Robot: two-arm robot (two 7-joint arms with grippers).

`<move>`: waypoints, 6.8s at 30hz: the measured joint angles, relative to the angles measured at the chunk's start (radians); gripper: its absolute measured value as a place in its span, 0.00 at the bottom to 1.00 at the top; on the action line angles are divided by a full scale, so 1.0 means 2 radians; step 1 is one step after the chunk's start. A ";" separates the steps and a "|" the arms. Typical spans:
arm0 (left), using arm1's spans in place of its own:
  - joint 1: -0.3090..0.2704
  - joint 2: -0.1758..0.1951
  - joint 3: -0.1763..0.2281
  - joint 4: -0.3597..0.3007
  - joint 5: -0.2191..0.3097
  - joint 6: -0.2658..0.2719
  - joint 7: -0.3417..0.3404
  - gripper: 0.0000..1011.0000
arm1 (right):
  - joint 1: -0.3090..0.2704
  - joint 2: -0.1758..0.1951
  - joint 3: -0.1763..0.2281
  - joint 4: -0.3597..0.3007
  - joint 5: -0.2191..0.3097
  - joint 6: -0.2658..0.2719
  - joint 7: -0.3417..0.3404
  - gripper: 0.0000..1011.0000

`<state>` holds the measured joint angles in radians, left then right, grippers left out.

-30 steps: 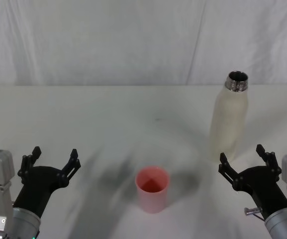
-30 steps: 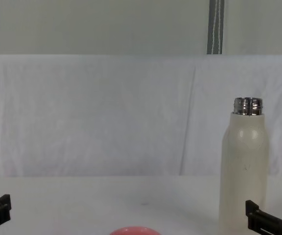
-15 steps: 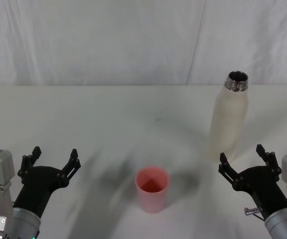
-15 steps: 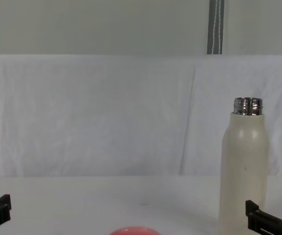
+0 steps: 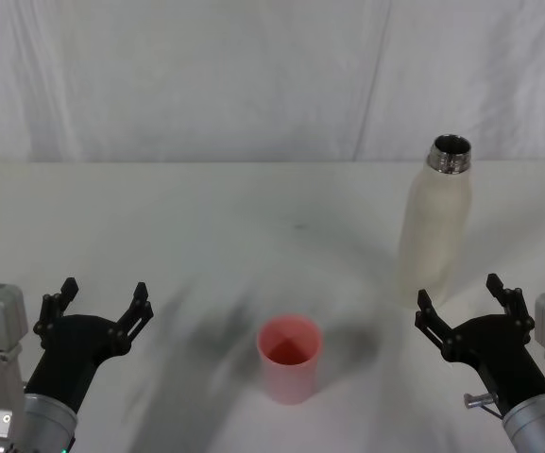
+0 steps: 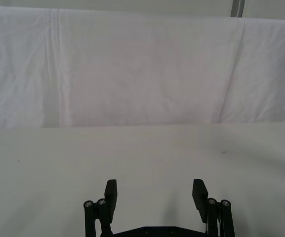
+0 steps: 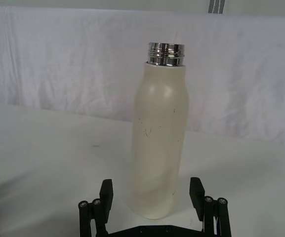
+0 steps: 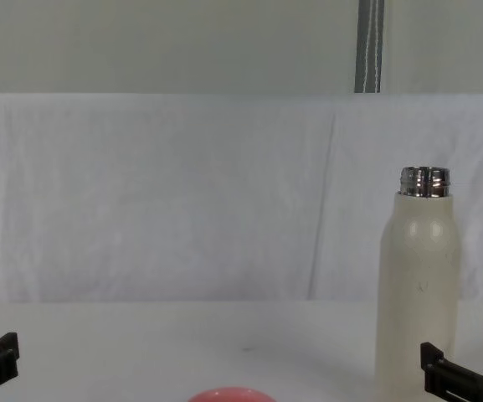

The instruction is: Grasp the thermos with one hand and pour water into the cup lid.

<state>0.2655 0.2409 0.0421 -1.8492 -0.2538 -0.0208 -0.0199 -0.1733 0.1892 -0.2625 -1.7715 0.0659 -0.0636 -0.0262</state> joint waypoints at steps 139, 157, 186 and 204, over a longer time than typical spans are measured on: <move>0.000 0.000 0.000 0.000 0.000 0.000 0.000 0.99 | 0.088 -0.024 0.037 0.088 0.044 0.050 0.095 0.99; 0.000 0.000 0.000 0.000 0.000 0.000 0.000 0.99 | 0.122 -0.032 0.033 0.119 0.043 0.045 0.097 0.99; 0.000 0.000 0.000 0.000 0.000 0.000 0.000 0.99 | 0.163 -0.042 0.029 0.175 0.043 0.033 0.101 0.99; 0.000 0.000 0.000 0.000 0.000 0.000 0.000 0.99 | 0.164 -0.043 0.029 0.177 0.044 0.033 0.101 0.97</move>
<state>0.2655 0.2409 0.0422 -1.8492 -0.2538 -0.0208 -0.0199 0.1548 0.1035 -0.2049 -1.4171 0.1535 0.0022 0.1748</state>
